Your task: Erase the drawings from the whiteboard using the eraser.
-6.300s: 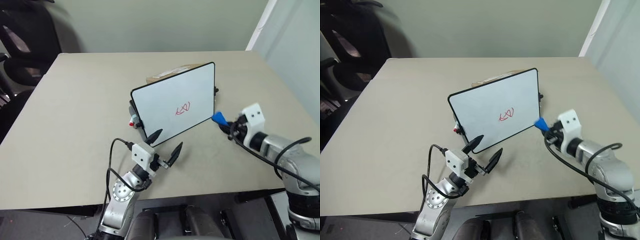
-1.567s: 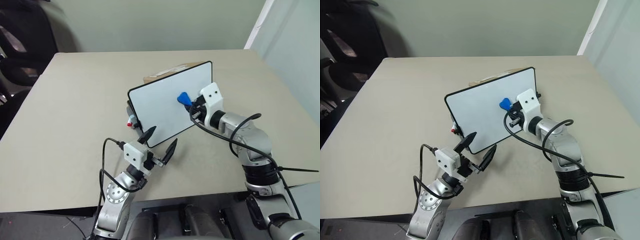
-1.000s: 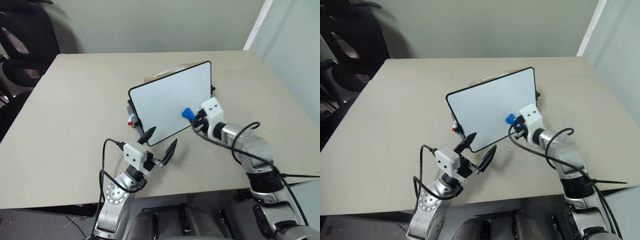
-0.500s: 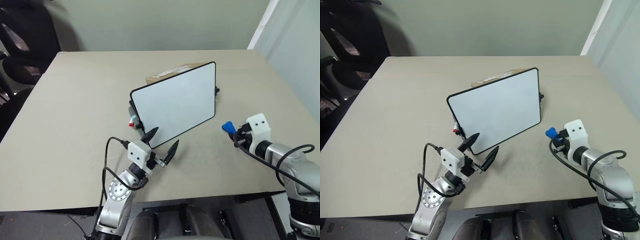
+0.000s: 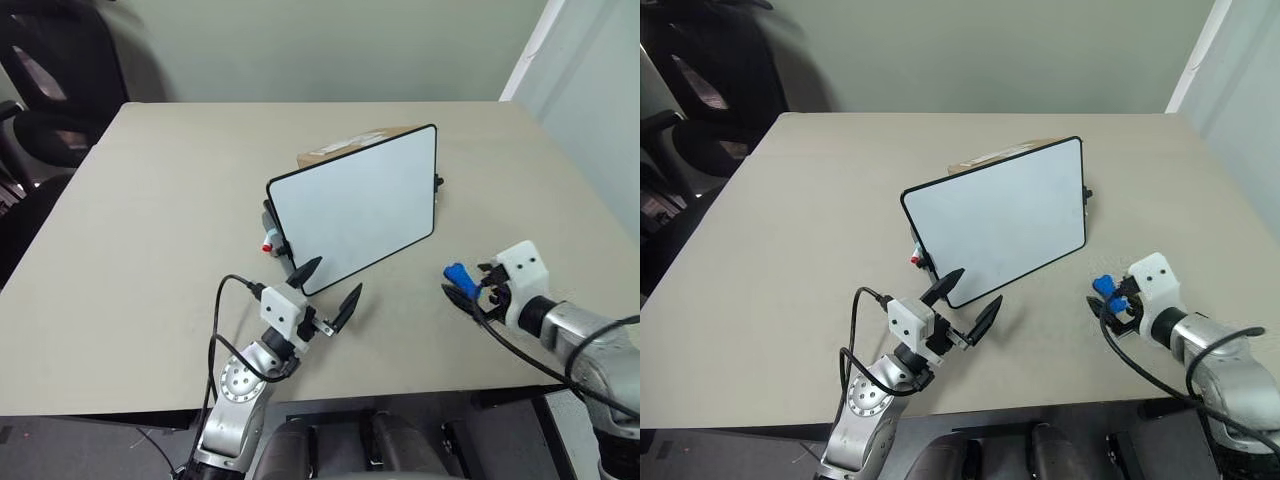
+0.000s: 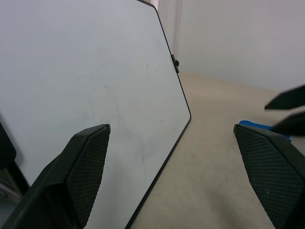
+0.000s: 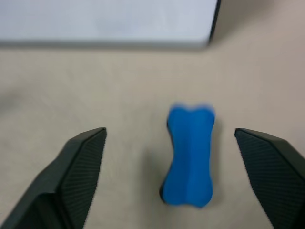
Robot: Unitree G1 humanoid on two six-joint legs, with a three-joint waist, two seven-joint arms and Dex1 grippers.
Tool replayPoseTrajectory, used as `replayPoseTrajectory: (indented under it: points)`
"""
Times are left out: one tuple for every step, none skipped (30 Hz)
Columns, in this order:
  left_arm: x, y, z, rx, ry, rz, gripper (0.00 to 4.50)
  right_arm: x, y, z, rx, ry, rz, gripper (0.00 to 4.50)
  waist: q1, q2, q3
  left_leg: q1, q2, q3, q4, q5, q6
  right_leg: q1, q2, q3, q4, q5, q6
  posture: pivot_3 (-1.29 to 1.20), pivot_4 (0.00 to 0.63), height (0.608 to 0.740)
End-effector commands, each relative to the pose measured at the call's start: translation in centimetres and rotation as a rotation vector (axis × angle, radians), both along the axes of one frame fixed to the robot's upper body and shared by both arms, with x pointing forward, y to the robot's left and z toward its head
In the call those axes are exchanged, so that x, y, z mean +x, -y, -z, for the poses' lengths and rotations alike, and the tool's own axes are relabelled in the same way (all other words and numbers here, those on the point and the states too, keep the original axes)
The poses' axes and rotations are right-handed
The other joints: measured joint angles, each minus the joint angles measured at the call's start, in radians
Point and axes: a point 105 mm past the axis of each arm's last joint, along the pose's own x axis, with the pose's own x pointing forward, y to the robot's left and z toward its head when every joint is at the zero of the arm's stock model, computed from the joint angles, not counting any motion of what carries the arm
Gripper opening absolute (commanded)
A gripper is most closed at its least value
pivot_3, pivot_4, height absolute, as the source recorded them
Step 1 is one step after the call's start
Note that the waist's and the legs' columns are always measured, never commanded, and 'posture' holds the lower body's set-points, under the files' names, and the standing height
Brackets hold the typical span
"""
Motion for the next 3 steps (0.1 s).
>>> replayPoseTrajectory:
  points:
    - [-0.22,0.17,-0.81,-0.011,0.038,0.001,4.50,-1.04,-2.26,-2.71,0.045,0.139,-0.127,4.46,-0.002,0.000,0.000,0.000,0.000,0.000,0.000,0.000,0.000,0.000,0.000,0.000,0.000,0.000,0.000,0.00,0.150,0.740]
    - [-0.20,0.07,-0.86,-0.011,0.042,-0.007,4.50,-1.01,-2.57,-2.82,0.051,0.152,-0.137,4.46,-0.003,0.000,0.000,0.001,0.000,0.000,0.000,0.000,0.000,0.000,0.000,0.000,0.000,0.000,0.000,0.00,0.150,0.740]
    - [-0.16,-0.20,-0.99,-0.011,0.047,-0.020,4.50,-0.91,-3.03,-3.10,0.066,0.173,-0.150,4.46,-0.003,0.000,0.000,0.001,0.000,0.000,0.000,0.000,0.000,0.000,0.000,0.000,0.000,0.000,0.000,0.00,0.150,0.740]
